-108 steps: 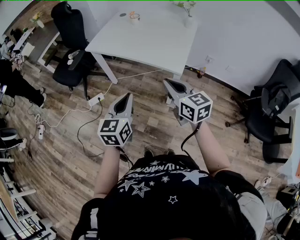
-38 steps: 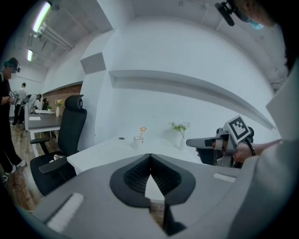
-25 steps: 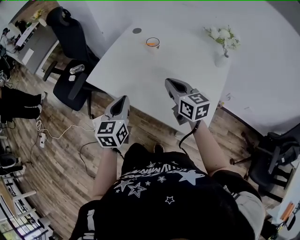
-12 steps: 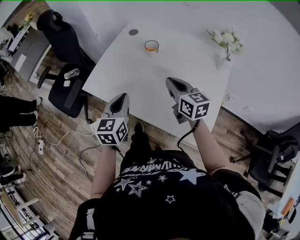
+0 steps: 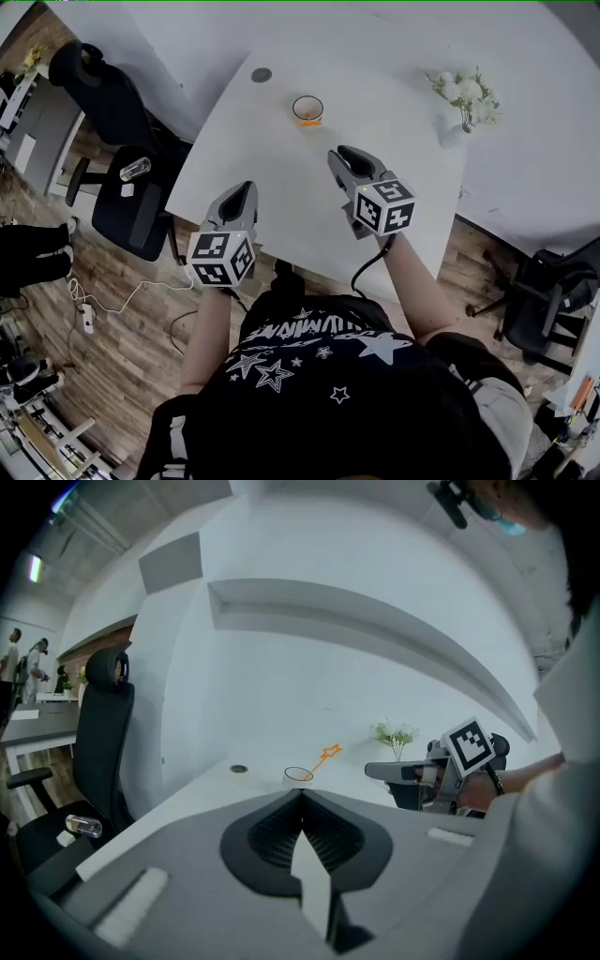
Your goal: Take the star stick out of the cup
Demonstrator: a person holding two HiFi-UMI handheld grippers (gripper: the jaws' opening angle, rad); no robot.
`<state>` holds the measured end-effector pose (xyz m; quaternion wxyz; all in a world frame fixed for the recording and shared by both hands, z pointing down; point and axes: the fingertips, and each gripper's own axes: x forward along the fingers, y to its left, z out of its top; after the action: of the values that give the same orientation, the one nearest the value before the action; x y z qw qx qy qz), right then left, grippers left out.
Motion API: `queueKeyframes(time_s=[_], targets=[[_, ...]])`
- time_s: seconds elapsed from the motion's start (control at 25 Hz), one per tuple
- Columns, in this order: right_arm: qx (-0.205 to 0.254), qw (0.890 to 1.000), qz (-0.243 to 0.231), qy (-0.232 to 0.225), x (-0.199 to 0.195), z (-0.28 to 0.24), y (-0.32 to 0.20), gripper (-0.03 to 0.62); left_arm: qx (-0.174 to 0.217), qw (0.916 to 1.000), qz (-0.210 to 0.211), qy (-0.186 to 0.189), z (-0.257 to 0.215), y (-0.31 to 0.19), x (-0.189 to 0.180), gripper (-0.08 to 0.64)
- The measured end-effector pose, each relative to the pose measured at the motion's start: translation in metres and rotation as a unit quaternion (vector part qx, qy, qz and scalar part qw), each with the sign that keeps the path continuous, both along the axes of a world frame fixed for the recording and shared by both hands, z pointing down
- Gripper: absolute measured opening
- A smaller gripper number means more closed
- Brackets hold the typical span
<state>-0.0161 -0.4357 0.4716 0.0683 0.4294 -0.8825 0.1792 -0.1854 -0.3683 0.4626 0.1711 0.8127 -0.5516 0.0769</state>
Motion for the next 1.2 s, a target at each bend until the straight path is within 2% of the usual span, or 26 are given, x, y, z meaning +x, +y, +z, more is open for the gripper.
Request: queueKeyframes(time_s=[0.16,0.28,0.56,1.2], targets=[[0.017,0.999,0.029,0.036,-0.010,0.008,-0.024,0.154,-0.006,0.9999,0.016,0.001,0.003,-0.025,-0.012,0.002],[0.049,0.996,0.051,0.058,-0.014,0.012,-0.040,0.155,-0.008,0.9997,0.023,0.004,0.007,-0.041,-0.020,0.002],[0.076,0.989,0.063,0.111,-0.030,0.031,-0.069,0.155,-0.024,0.9992,0.032,0.008,0.020,-0.070,-0.035,0.002],[0.095,0.986,0.068,0.120,-0.051,0.044,-0.095,0.126,-0.045,0.9982,0.038,0.010,0.036,-0.088,-0.043,0.002]])
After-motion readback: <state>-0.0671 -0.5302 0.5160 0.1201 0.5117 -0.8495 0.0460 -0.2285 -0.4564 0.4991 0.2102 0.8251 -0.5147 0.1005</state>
